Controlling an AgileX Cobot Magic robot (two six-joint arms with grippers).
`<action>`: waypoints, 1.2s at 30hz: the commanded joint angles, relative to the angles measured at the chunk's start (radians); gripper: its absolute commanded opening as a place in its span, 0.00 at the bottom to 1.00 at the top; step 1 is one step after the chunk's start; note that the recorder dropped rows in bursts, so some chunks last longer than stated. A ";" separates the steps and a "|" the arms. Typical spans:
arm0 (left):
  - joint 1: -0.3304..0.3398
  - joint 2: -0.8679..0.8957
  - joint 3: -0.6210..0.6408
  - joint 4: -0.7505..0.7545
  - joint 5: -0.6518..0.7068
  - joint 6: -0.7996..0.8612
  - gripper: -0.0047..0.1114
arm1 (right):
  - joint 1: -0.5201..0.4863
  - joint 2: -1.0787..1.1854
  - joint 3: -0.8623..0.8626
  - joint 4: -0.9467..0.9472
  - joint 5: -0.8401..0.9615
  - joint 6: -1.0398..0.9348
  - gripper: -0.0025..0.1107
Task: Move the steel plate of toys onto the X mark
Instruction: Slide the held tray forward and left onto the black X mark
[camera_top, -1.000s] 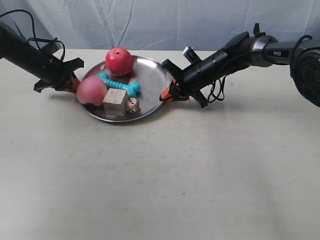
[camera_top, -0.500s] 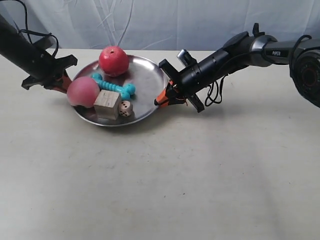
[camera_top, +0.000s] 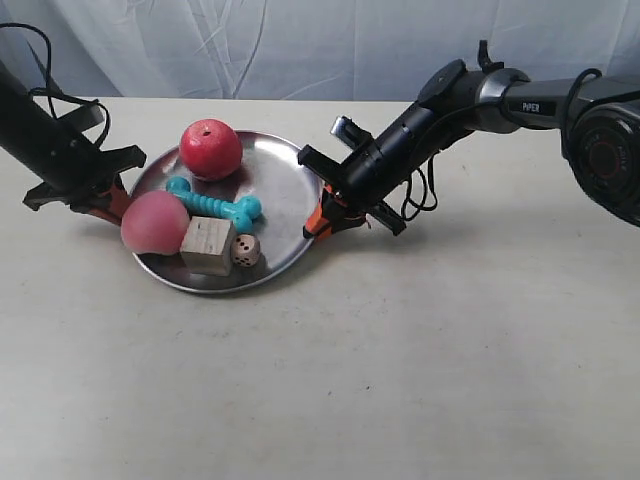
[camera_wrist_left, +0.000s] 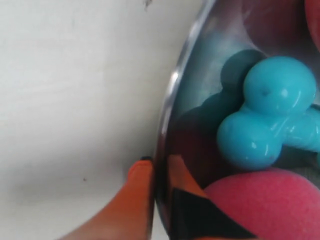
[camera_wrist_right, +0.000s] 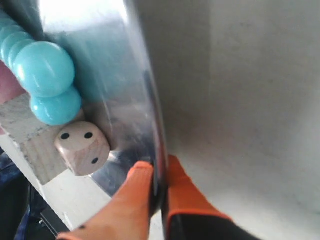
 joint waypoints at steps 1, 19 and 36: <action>-0.029 -0.049 0.066 -0.112 0.056 0.032 0.04 | 0.035 -0.050 0.000 0.062 0.013 -0.020 0.01; -0.029 -0.106 0.234 -0.094 0.055 0.037 0.04 | 0.092 -0.057 0.058 -0.061 0.013 0.009 0.01; -0.026 -0.106 0.237 -0.052 -0.005 0.114 0.04 | 0.107 -0.057 0.058 -0.141 -0.020 0.040 0.11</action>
